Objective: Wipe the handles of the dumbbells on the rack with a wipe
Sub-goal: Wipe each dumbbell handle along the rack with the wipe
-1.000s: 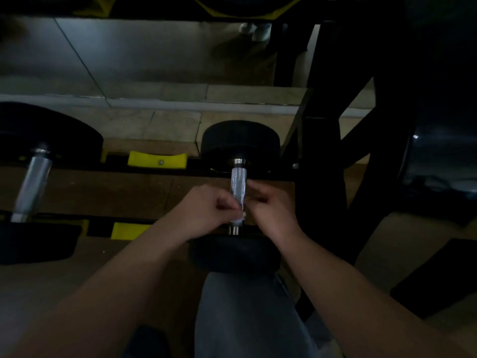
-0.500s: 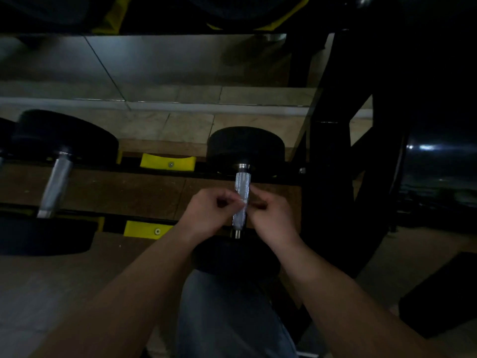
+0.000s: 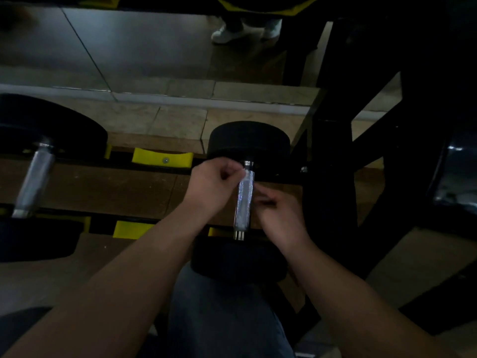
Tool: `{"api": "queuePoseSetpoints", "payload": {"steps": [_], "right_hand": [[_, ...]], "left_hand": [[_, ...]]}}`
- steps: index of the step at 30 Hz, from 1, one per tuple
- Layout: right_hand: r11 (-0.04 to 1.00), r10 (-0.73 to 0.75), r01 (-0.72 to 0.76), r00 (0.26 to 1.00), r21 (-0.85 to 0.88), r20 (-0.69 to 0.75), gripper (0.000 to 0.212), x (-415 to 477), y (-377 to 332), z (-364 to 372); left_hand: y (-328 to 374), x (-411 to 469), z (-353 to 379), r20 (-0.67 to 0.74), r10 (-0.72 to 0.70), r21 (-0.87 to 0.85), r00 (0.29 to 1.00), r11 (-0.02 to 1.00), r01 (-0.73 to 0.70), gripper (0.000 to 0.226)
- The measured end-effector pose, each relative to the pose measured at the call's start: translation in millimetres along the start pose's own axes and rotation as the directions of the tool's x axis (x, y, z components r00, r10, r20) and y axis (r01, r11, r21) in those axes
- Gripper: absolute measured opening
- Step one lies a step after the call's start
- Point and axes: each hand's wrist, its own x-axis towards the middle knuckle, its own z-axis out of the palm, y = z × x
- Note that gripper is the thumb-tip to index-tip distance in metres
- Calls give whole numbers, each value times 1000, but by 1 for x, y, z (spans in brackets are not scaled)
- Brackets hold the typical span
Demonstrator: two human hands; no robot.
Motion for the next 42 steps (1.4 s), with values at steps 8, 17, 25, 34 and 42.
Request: {"api": "queuePoseSetpoints", "payload": {"steps": [8, 17, 25, 34, 42], "right_hand": [[997, -60, 63, 996, 54, -62, 36, -5, -3, -6], [959, -268, 262, 962, -112, -51, 14, -4, -9, -6], [984, -16, 6, 998, -176, -56, 15, 8, -15, -7], [979, 205, -204, 966, 18, -155, 32, 21, -36, 2], [789, 231, -60, 951, -612, 204, 20, 6, -30, -9]], "left_hand": [[-7, -21, -14, 343, 93, 105, 935, 985, -137, 2], [-12, -28, -12, 198, 34, -119, 980, 993, -10, 18], [-22, -38, 2, 252, -119, -308, 960, 931, 196, 40], [-23, -38, 2, 281, -147, -357, 948, 901, 245, 43], [-21, -37, 3, 272, -171, -385, 947, 882, 270, 43]]}}
